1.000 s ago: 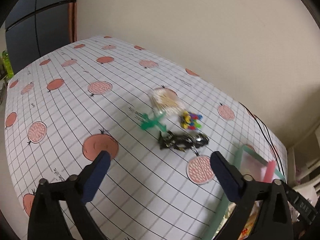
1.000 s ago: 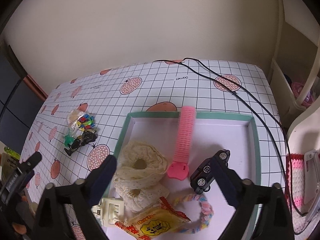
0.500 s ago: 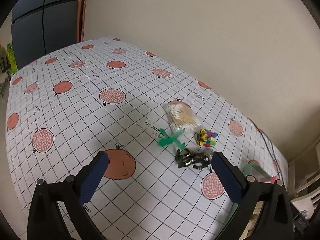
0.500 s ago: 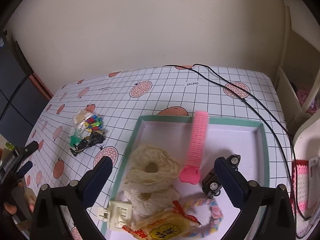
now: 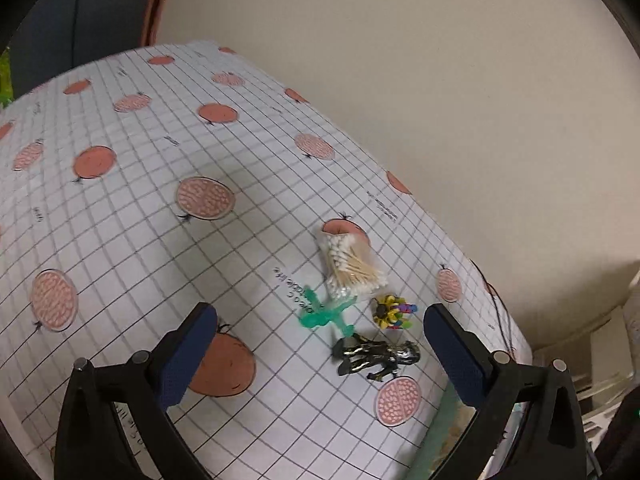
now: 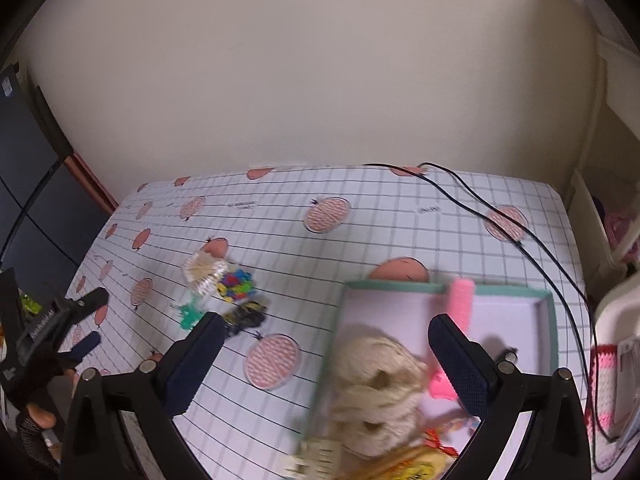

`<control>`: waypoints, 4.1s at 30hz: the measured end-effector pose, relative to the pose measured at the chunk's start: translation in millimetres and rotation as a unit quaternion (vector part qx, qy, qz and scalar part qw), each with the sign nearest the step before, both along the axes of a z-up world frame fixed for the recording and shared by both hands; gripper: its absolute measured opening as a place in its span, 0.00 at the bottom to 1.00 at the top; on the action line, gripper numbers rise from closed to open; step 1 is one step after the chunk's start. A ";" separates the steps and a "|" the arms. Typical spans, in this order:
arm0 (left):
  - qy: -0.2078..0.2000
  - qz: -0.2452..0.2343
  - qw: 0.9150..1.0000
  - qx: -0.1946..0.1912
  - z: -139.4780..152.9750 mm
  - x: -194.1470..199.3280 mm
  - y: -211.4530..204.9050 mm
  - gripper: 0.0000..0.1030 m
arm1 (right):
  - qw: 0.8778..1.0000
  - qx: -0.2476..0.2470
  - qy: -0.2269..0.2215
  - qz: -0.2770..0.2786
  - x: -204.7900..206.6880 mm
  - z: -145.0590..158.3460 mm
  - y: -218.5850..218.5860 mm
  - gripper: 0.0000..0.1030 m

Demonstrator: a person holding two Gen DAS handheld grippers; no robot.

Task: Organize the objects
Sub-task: 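Withdraw both tools from the tray toward the green toy and black figure, then grasp the green plastic toy with the left tool while the right tool grasps the black figure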

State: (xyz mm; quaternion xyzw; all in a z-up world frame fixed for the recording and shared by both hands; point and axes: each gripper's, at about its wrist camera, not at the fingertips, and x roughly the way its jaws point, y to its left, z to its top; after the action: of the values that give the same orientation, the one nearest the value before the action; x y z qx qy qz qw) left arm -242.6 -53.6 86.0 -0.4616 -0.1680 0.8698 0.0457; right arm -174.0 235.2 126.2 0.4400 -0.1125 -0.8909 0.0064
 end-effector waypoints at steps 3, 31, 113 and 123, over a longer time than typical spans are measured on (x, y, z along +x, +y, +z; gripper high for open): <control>-0.011 -0.016 1.000 0.001 -3.5 -11.2 2.5 1.00 | 1.000 0.011 -0.010 0.010 -14.0 9.2 -17.7 1.00; -0.095 -0.106 0.990 -0.011 -77.7 -75.2 8.9 1.00 | 0.985 0.068 -0.149 0.058 -96.7 -104.1 -127.6 1.00; -0.055 -0.075 0.994 -0.060 -90.6 -63.8 14.7 0.49 | 0.984 0.083 -0.144 0.067 -59.7 -116.1 -135.0 0.85; -0.038 -0.059 0.997 -0.033 -71.4 -64.7 1.0 0.49 | 0.985 0.079 -0.139 0.068 -70.7 -118.0 -117.0 0.85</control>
State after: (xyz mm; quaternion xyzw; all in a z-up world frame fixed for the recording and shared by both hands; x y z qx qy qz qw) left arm -307.3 -52.7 14.5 -0.5048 -0.1131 0.8525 0.0747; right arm -244.7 118.2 8.2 0.5652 -0.0115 -0.8247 0.0171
